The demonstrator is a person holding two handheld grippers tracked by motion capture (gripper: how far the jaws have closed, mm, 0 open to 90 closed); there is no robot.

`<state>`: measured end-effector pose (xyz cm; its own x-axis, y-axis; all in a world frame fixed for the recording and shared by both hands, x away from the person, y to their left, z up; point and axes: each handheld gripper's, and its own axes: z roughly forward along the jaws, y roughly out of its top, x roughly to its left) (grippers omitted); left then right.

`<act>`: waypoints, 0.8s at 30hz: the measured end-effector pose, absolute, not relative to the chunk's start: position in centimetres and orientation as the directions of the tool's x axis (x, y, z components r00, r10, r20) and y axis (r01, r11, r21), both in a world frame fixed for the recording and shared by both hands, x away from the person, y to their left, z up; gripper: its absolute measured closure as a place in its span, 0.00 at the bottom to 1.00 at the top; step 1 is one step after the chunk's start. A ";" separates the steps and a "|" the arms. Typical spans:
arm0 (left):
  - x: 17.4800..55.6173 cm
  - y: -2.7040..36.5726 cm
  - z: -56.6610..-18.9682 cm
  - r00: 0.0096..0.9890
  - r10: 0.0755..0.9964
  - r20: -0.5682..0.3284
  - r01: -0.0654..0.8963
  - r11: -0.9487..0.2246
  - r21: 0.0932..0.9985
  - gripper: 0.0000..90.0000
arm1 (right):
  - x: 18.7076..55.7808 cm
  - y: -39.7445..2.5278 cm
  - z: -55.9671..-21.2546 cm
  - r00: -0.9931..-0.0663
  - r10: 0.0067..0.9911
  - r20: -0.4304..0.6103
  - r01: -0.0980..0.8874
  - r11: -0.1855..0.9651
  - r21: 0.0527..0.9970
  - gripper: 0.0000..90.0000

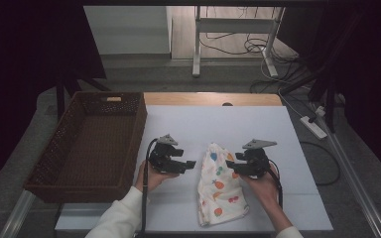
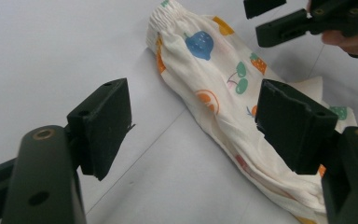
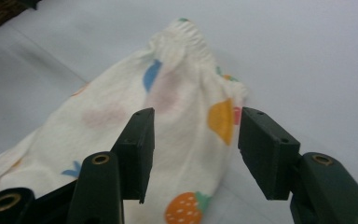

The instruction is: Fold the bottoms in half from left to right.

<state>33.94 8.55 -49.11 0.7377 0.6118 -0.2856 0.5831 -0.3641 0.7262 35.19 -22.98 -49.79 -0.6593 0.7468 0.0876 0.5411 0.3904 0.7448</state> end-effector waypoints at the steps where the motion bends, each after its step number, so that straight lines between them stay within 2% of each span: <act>1: 33.9 8.5 -49.1 0.738 0.612 -0.285 0.583 -0.366 0.725 0.29 | 35.4 -23.1 -49.9 -0.656 0.749 0.091 0.546 0.388 0.743 0.51; 24: 33.9 8.2 -49.3 0.742 0.608 -0.281 0.583 -0.378 0.719 0.29 | 39.4 -21.3 -50.8 -0.654 0.752 0.080 0.561 0.412 0.718 0.53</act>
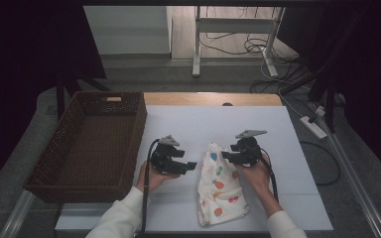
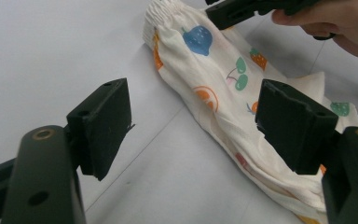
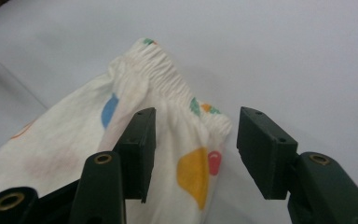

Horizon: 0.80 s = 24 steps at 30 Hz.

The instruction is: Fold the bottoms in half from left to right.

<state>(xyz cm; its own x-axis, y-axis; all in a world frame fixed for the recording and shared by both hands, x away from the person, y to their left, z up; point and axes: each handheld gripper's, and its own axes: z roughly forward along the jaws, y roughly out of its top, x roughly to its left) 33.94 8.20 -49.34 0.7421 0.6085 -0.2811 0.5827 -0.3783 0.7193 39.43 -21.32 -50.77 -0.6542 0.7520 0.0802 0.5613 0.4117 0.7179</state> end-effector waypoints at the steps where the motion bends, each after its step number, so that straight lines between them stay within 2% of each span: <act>1: 33.9 8.2 -49.3 0.742 0.608 -0.281 0.582 -0.379 0.719 0.29 | 39.6 -21.3 -50.8 -0.653 0.753 0.079 0.564 0.413 0.715 0.53; 5: 34.0 8.3 -49.4 0.741 0.609 -0.283 0.584 -0.376 0.719 0.29 | 40.1 -21.0 -51.0 -0.644 0.759 0.092 0.580 0.406 0.706 0.53; 17: 34.0 8.3 -49.4 0.741 0.610 -0.283 0.585 -0.377 0.718 0.29 | 40.0 -20.2 -52.4 -0.654 0.754 0.054 0.609 0.484 0.629 0.53; 20: 34.0 8.3 -49.4 0.742 0.608 -0.283 0.585 -0.379 0.717 0.29 | 39.8 -20.1 -52.3 -0.664 0.747 0.029 0.598 0.508 0.620 0.60; 24: 34.0 8.2 -49.5 0.741 0.609 -0.284 0.586 -0.380 0.716 0.29 | 39.7 -20.2 -52.3 -0.680 0.733 0.031 0.588 0.520 0.619 0.77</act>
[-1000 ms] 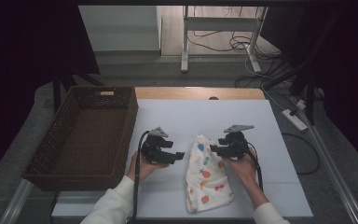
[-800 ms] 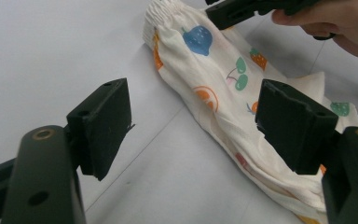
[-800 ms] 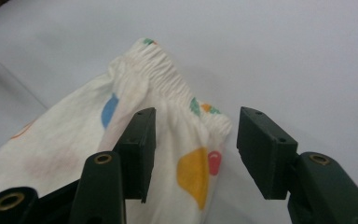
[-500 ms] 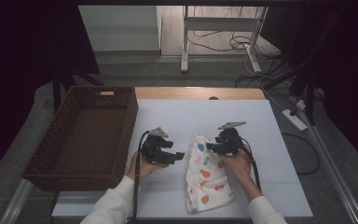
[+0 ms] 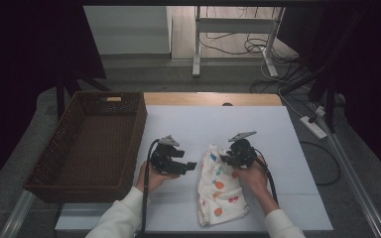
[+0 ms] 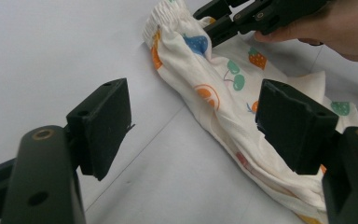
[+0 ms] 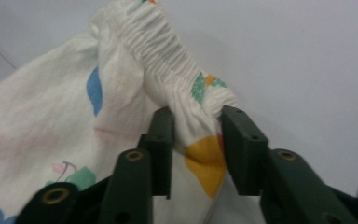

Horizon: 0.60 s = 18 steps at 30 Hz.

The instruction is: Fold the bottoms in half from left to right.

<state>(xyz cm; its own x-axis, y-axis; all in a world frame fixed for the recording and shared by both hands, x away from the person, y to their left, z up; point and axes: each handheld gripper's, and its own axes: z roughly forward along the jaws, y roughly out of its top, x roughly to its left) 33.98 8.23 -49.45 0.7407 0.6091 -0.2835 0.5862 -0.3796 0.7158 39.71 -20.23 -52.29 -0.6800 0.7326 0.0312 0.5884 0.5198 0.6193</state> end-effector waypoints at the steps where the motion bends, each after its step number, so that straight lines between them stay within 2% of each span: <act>1: 34.0 8.2 -49.5 0.740 0.609 -0.284 0.587 -0.379 0.716 0.29 | 39.7 -20.3 -52.3 -0.685 0.728 0.037 0.588 0.521 0.619 0.82; 5: 34.0 8.2 -49.5 0.740 0.610 -0.283 0.587 -0.380 0.715 0.28 | 39.7 -20.3 -52.3 -0.700 0.711 0.073 0.592 0.520 0.616 0.94; 18: 34.1 8.4 -49.5 0.737 0.612 -0.285 0.589 -0.376 0.715 0.28 | 40.1 -20.0 -50.0 -0.683 0.730 -0.013 0.507 0.487 0.711 0.96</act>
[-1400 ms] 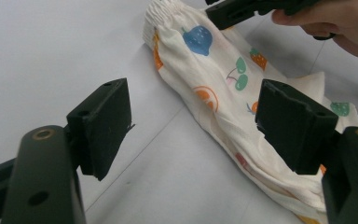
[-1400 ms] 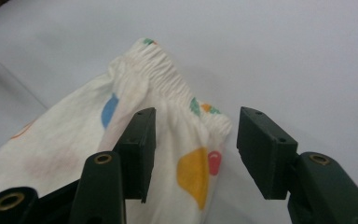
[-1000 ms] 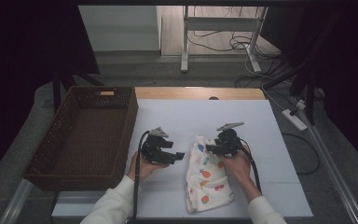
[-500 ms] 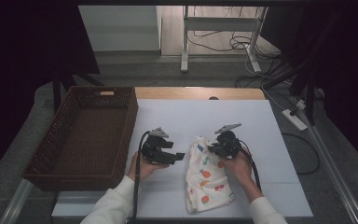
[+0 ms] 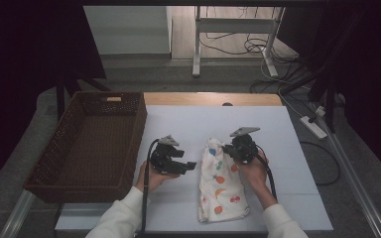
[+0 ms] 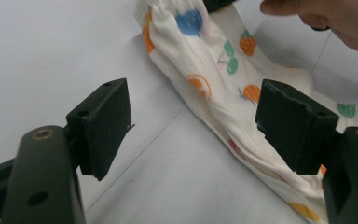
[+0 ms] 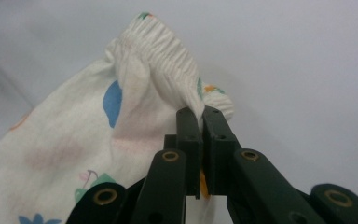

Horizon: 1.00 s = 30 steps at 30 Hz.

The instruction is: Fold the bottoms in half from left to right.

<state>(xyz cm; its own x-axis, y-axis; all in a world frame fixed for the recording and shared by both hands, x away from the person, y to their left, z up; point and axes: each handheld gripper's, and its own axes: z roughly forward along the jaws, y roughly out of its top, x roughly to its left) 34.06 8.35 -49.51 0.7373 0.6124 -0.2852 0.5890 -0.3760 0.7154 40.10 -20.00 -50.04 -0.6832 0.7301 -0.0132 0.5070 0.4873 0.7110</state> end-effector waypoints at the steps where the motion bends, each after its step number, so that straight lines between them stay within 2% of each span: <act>1: 34.1 8.4 -49.5 0.737 0.612 -0.285 0.589 -0.375 0.716 0.28 | 40.3 -19.9 -49.8 -0.681 0.732 -0.019 0.502 0.486 0.716 0.96; 10: 34.1 8.5 -49.5 0.737 0.612 -0.287 0.589 -0.374 0.716 0.28 | 42.0 -19.3 -49.3 -0.663 0.744 -0.086 0.467 0.500 0.730 0.94; 16: 34.1 8.5 -49.5 0.737 0.611 -0.288 0.590 -0.374 0.716 0.28 | 42.5 -19.2 -49.4 -0.659 0.749 -0.068 0.479 0.487 0.730 0.93; 17: 34.1 8.5 -49.5 0.737 0.611 -0.288 0.590 -0.375 0.715 0.28 | 42.5 -19.3 -49.4 -0.657 0.751 -0.068 0.482 0.488 0.727 0.92; 20: 34.1 8.5 -49.5 0.737 0.612 -0.287 0.590 -0.374 0.716 0.28 | 42.8 -19.7 -49.6 -0.631 0.774 -0.045 0.517 0.464 0.719 0.71; 21: 34.1 8.5 -49.5 0.737 0.612 -0.287 0.589 -0.374 0.716 0.28 | 42.8 -20.0 -49.6 -0.623 0.781 -0.029 0.526 0.446 0.724 0.67; 25: 34.1 8.5 -49.5 0.737 0.612 -0.288 0.590 -0.375 0.715 0.28 | 42.4 -21.3 -49.0 -0.621 0.783 0.039 0.536 0.387 0.750 0.63; 30: 34.1 8.5 -49.5 0.736 0.613 -0.287 0.590 -0.373 0.716 0.28 | 40.9 -22.4 -49.0 -0.647 0.759 0.073 0.529 0.377 0.760 0.60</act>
<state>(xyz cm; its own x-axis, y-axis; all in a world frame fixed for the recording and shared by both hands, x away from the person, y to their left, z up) 34.05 8.47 -49.48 0.7362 0.6131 -0.2867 0.5898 -0.3733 0.7161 40.90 -22.40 -48.97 -0.6471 0.7589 0.0734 0.5287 0.3773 0.7603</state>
